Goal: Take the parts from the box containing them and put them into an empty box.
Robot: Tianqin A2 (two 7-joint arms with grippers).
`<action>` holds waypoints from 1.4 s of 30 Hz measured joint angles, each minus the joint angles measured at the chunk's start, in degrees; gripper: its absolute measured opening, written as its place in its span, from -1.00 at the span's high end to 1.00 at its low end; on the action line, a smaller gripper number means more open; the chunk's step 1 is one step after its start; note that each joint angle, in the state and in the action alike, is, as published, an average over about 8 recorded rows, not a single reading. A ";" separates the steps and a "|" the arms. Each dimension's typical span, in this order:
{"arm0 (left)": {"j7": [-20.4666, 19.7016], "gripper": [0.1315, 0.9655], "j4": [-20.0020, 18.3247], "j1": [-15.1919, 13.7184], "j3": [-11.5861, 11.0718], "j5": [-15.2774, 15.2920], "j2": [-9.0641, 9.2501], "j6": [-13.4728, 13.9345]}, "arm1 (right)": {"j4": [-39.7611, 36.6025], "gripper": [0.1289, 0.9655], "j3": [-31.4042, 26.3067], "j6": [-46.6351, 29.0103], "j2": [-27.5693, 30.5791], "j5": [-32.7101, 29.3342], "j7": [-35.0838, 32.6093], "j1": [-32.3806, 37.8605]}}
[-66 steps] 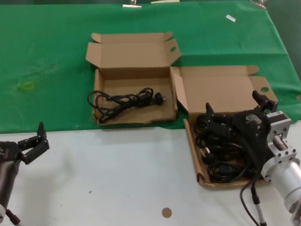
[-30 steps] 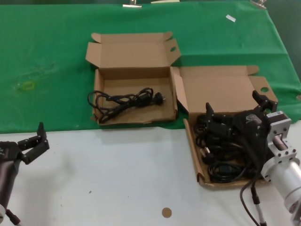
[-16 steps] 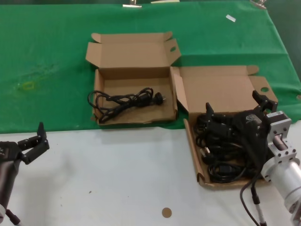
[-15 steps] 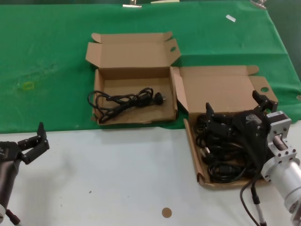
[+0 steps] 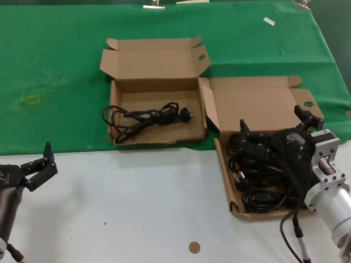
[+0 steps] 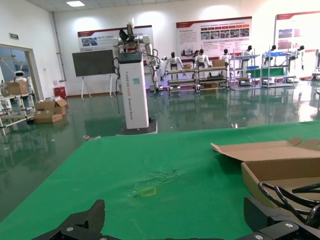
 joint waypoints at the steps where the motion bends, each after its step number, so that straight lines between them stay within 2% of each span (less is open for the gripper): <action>1: 0.00 -1.00 0.00 0.00 0.00 0.00 0.00 0.00 | 0.00 -1.00 0.00 0.00 0.00 0.00 0.00 0.00; 42: 0.00 -1.00 0.00 0.00 0.00 0.00 0.00 0.00 | 0.00 -1.00 0.00 0.00 0.00 0.00 0.00 0.00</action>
